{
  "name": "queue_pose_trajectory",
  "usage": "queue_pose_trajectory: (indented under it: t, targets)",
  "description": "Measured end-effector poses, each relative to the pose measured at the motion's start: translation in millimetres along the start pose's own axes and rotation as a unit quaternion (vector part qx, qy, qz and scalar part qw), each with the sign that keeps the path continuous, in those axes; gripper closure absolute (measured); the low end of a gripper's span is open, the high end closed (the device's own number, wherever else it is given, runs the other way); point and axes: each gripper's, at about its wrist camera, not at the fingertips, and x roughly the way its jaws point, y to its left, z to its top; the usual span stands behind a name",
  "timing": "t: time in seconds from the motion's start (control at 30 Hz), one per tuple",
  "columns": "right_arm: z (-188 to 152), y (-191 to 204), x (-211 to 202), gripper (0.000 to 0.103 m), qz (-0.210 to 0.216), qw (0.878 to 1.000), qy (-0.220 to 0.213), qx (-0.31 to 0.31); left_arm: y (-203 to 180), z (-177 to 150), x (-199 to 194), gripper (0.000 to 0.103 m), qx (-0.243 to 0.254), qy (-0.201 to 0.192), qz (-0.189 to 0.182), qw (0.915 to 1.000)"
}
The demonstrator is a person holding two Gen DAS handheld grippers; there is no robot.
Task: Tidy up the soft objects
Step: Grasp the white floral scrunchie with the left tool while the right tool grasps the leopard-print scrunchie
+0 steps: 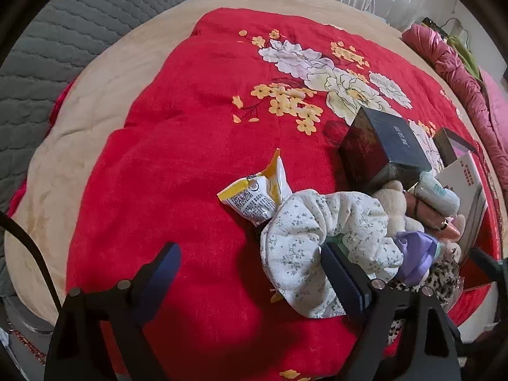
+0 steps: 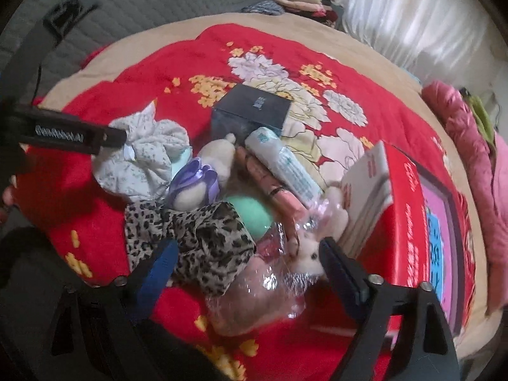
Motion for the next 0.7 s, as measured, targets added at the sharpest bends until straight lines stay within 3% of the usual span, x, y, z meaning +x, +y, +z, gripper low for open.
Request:
queue_pose_trajectory:
  t: [0.17, 0.23, 0.3, 0.53, 0.7]
  targets:
    - [2.8, 8.4, 6.7, 0.062, -0.013, 0.999, -0.005, -0.03, 5.8, 1.6, 5.5, 0.028, -0.008, 0.007, -0.022, 0.9997]
    - [3.3, 5.6, 3.4, 0.08, -0.008, 1.0, -0.013, -0.023, 7.5, 2.6, 6.6, 0.033, -0.011, 0.008, -0.034, 0.9993]
    - [4.1, -1.7, -1.1, 0.086, 0.007, 1.0, -0.021, 0.0, 8.1, 3.8, 7.5, 0.041, -0.012, 0.011, -0.051, 0.9986]
    - [7.2, -31.5, -19.7, 0.094, 0.044, 0.995, -0.058, 0.073, 7.5, 5.5, 7.1, 0.087, -0.016, 0.014, -0.109, 0.9938]
    - [5.1, -35.6, -23.1, 0.094, 0.067, 0.993, -0.06, 0.075, 5.9, 3.5, 3.0, 0.091, -0.008, 0.008, -0.116, 0.9932]
